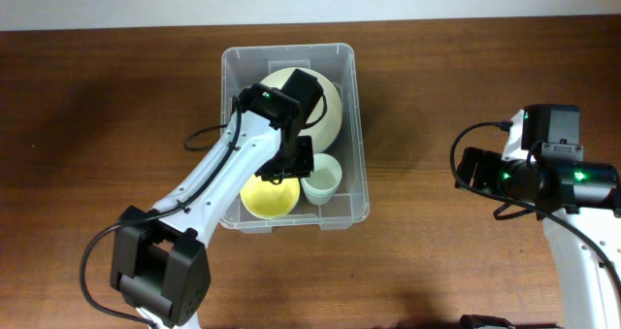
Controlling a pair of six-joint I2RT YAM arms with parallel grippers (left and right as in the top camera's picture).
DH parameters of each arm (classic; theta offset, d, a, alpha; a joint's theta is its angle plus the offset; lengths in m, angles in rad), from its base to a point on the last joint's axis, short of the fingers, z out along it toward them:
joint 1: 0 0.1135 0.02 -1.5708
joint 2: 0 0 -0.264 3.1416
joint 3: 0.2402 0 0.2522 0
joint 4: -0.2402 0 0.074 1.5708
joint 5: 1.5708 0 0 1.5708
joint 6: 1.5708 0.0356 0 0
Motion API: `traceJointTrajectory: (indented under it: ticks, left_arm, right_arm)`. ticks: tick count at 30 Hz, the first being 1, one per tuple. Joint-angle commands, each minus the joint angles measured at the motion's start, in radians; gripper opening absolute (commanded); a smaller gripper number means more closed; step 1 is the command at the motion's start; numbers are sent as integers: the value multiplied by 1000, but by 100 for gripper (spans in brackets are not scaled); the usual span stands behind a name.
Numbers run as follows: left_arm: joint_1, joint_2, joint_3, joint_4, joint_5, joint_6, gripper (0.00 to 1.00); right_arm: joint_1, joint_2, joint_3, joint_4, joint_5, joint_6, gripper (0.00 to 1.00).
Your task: Pack container
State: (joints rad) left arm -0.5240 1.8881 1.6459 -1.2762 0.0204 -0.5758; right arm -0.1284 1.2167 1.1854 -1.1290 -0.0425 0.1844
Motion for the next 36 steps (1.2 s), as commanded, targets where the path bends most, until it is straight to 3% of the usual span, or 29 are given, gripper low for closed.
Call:
traceJointTrajectory:
  ticks: [1,6,14,15,17,27,31,36]
  left_arm:
    - [58,-61,41,-29,-112,1,42]
    - [223,-189,61,-10,-182,2,47]
    - [529,-237,60,115,-183,112,54]
    - [550,-234,60,125,-184,127,63]
    - [587,-227,60,124,-214,129,99]
    - [669,-226,59,117,-253,166,100]
    - [669,-274,56,76,-250,230,100]
    - [669,-473,-1,93,-249,242,100]
  right_arm:
    - [4,-4,4,4,9,4,99]
    - [5,-4,5,61,9,4,99]
    - [160,35,6,447,104,-66,99]
    - [180,51,6,472,116,-67,99]
    - [212,84,6,503,115,-76,99]
    - [226,134,7,628,115,-76,99]
    - [226,28,7,526,108,-72,99]
    - [226,-176,-33,466,108,-42,99]
